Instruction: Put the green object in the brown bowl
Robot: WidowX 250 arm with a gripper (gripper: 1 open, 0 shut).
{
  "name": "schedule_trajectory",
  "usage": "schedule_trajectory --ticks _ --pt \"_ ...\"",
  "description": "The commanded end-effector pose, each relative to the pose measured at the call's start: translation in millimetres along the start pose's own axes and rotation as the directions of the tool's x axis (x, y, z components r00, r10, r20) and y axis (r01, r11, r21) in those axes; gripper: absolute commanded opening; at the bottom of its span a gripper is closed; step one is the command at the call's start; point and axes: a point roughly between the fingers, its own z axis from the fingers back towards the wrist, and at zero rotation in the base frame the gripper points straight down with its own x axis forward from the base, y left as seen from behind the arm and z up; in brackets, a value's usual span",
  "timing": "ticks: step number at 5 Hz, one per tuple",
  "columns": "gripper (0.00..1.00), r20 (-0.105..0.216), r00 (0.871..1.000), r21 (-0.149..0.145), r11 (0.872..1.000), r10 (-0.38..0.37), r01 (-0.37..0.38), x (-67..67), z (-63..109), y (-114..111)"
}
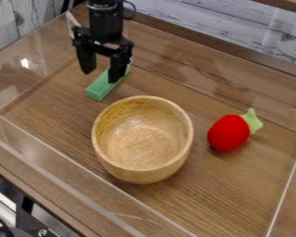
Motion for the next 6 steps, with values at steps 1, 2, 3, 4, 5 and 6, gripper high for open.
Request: schedule_trajectory --ticks 1,2,3,4,5,6 --pt "1.00 0.078 0.997 0.031 1.000 -0.003 0.001 11.6 25.0 12" --pt "1.00 0.064 0.998 0.035 0.999 -0.017 0.014 14.9 20.9 17" --pt "1.00 0.052 0.996 0.044 0.997 -0.067 0.065 21.1 10.8 21" --pt "1.00 0.043 0.992 0.051 0.992 -0.118 0.116 26.7 2.0 23" --pt "1.00 0.023 0.993 0.046 0.993 -0.113 0.112 27.8 -15.2 25" --pt "0.00 0.021 0.997 0.040 0.996 -0.079 0.078 26.0 -17.8 25"
